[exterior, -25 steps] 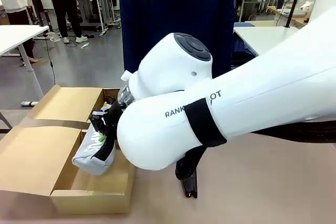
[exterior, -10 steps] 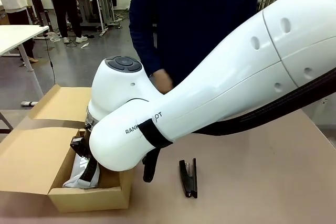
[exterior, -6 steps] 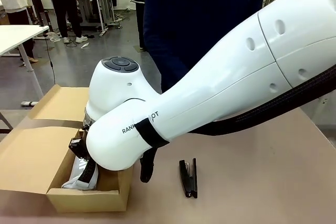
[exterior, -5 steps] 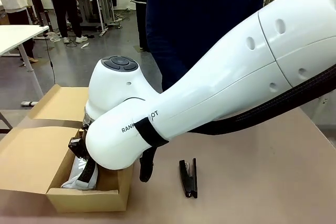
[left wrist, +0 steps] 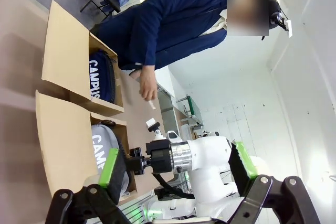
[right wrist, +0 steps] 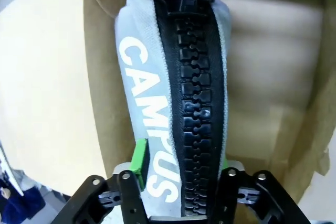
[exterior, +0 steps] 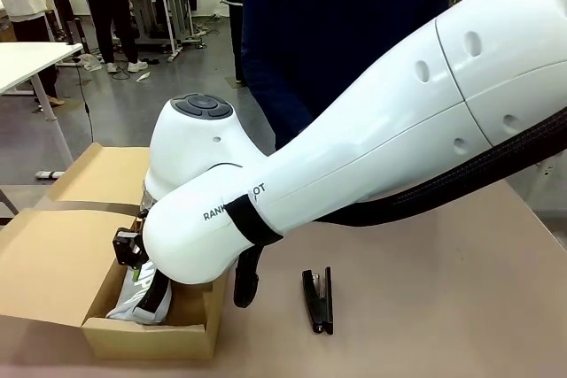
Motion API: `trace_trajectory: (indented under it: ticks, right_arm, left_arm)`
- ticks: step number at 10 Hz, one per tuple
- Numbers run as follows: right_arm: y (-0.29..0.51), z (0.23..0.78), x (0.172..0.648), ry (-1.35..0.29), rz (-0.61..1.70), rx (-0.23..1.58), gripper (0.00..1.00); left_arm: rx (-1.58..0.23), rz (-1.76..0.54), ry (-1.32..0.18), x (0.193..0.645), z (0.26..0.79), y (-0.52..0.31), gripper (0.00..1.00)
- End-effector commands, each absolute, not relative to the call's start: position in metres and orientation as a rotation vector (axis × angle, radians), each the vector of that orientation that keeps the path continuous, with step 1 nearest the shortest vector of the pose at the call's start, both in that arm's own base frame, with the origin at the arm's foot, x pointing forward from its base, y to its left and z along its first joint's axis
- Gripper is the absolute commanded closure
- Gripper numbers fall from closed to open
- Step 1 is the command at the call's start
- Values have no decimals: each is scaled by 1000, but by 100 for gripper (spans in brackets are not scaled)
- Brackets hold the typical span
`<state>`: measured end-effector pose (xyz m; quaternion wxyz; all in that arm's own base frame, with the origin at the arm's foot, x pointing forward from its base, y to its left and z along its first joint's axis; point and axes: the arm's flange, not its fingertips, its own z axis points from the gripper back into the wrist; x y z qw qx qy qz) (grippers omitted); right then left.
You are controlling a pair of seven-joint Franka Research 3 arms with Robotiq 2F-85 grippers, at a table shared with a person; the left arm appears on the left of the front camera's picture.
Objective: Place items inside the box.
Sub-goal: Pick up a Pencil pouch or Stapler and place it inside the Mailer Box closest to the robot.
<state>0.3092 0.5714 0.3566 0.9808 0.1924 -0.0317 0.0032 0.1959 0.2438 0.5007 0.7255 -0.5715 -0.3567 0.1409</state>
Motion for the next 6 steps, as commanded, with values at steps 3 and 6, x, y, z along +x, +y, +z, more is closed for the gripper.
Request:
trace_trajectory:
  ticks: [3,6]
  right_arm:
    - [572,362,310,-54,16,399,0]
    - [564,374,306,-75,34,405,0]
  left_arm:
    - [-1275,294,-814,196,503,244,0]
    - [-1275,294,-814,196,503,244,0]
